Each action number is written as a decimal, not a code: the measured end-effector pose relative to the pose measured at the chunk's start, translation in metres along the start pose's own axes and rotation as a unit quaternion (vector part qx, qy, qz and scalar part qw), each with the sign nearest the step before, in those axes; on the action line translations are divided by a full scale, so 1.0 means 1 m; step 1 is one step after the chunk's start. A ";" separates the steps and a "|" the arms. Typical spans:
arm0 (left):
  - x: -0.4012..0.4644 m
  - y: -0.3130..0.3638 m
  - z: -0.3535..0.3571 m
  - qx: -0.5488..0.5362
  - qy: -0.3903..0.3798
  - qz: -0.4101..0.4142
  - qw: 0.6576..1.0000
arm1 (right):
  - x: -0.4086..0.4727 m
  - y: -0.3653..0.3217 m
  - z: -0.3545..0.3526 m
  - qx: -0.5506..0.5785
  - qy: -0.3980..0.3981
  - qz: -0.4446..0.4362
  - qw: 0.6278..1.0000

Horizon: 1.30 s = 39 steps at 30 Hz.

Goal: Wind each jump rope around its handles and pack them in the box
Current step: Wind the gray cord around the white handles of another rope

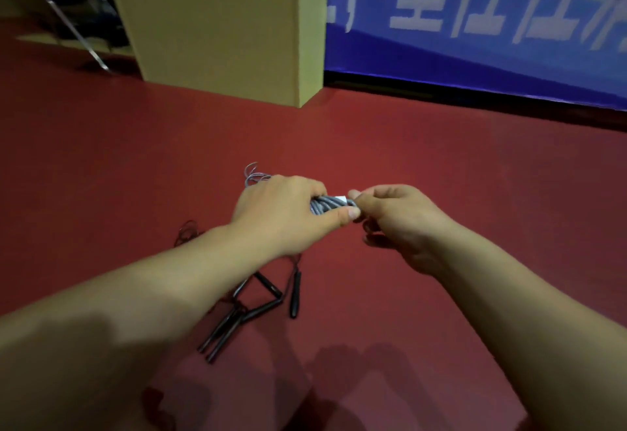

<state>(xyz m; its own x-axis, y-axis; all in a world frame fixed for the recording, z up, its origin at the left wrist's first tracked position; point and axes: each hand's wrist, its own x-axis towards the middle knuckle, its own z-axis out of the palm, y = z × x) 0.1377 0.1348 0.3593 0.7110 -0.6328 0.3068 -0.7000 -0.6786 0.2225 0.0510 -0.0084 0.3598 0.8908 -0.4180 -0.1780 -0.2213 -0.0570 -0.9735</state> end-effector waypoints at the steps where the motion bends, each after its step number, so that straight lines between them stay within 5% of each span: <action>1: -0.003 -0.002 -0.002 0.019 -0.012 -0.007 1.000 | 0.003 0.001 0.005 -0.010 -0.008 -0.005 1.000; 10: -0.030 -0.061 -0.034 0.005 -0.067 -0.152 0.986 | 0.030 0.004 0.074 -0.062 0.027 -0.118 0.991; 18: -0.036 -0.110 -0.034 -0.002 -0.081 -0.156 0.984 | 0.042 0.020 0.120 0.019 0.028 -0.149 0.988; 24: -0.073 -0.172 0.022 -0.205 -0.069 -0.253 0.943 | 0.045 0.047 0.164 -0.002 -0.055 -0.105 0.993; 30: -0.142 -0.232 0.089 -0.456 -0.016 -0.422 0.784 | 0.044 0.104 0.238 -0.111 -0.179 -0.095 0.973; 36: -0.215 -0.255 0.122 -0.523 -0.004 -0.549 0.653 | 0.032 0.164 0.315 -0.111 -0.250 -0.032 0.961; 39: -0.263 -0.271 0.126 -0.602 0.044 -0.607 0.516 | 0.015 0.187 0.366 -0.064 -0.281 0.043 0.956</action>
<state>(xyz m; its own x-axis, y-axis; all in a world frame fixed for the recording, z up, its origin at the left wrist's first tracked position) 0.1490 0.4383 0.1019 0.7062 0.0417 -0.7068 0.6867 0.2027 0.6981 0.1679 0.3062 0.1222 0.9313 0.1260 -0.3416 -0.3189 -0.1708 -0.9323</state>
